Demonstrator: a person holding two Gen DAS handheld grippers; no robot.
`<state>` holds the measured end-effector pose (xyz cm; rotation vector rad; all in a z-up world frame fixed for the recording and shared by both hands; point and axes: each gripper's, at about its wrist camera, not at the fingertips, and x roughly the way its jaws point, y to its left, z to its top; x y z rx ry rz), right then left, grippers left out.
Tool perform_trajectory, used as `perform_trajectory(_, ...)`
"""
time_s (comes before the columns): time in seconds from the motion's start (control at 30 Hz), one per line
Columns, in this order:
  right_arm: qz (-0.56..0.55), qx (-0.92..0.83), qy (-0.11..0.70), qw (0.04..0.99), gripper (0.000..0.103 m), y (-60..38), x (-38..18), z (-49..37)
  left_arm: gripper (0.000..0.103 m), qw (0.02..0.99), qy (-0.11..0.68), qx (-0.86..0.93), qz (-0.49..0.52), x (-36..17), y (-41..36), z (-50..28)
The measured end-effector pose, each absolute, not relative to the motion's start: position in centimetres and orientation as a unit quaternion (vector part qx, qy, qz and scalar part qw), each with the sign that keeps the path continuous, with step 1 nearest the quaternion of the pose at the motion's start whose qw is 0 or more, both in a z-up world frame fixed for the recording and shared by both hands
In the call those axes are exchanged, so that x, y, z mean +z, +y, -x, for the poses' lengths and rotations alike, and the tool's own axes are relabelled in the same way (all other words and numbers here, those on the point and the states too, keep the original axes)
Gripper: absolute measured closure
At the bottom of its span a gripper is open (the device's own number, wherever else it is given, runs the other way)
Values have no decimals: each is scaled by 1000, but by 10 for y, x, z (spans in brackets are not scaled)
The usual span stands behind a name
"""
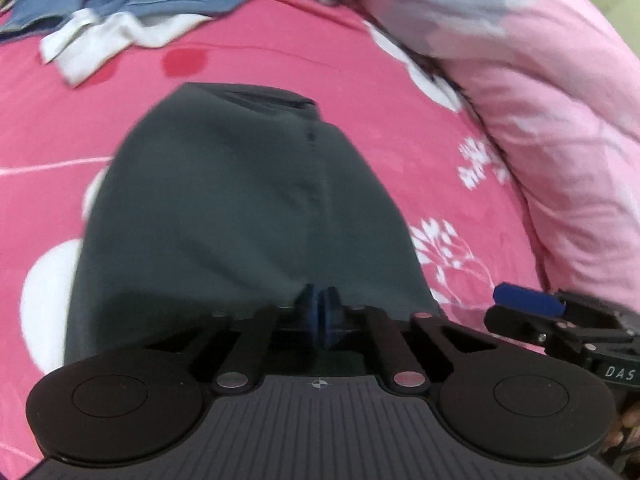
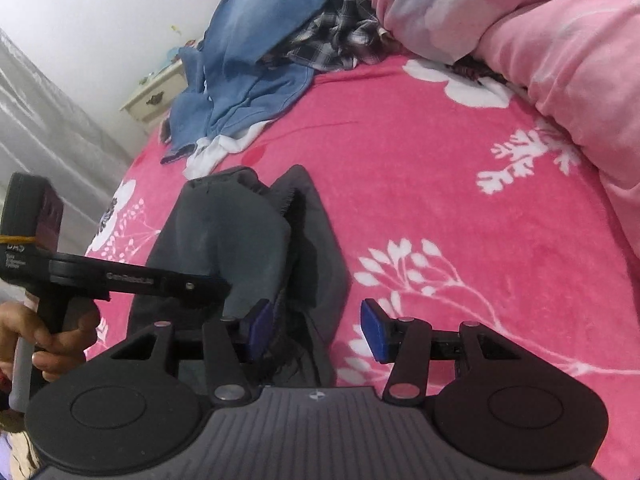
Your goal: Fold clothes
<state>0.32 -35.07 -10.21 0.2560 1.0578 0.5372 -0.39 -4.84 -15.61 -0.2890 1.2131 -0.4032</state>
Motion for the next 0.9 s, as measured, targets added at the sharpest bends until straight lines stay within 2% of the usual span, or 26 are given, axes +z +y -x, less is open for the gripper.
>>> perform_trajectory(0.1,-127,257,494,821,52,-351,-100,-3,98,790,565,-191,141,-154,-48,5)
perform_trajectory(0.17,-123,255,491,824,52,-351,-97,0,70,790,566,-190,137,-155,-51,5)
perform_trajectory(0.2,-120,253,490,826,52,-350,-97,1,45,790,567,-190,135,-156,-53,6)
perform_trajectory(0.23,-117,251,490,827,52,-350,-96,3,32,791,567,-189,133,-156,-54,6)
perform_trajectory(0.33,-112,254,496,823,51,-347,-101,7,30,791,569,-188,127,-157,-59,6)
perform_trajectory(0.4,-99,260,498,821,51,-342,-108,10,32,791,570,-187,123,-158,-62,7)
perform_trajectory(0.53,-87,261,503,820,51,-336,-119,14,78,791,572,-186,115,-160,-69,7)
perform_trajectory(0.63,-91,262,506,817,51,-339,-123,14,96,791,573,-184,109,-161,-73,8)
perform_trajectory(0.73,-89,261,504,818,51,-341,-124,13,102,806,552,-174,121,-151,-47,16)
perform_trajectory(0.9,-100,256,499,822,51,-345,-121,14,103,834,522,-141,109,-123,7,40)
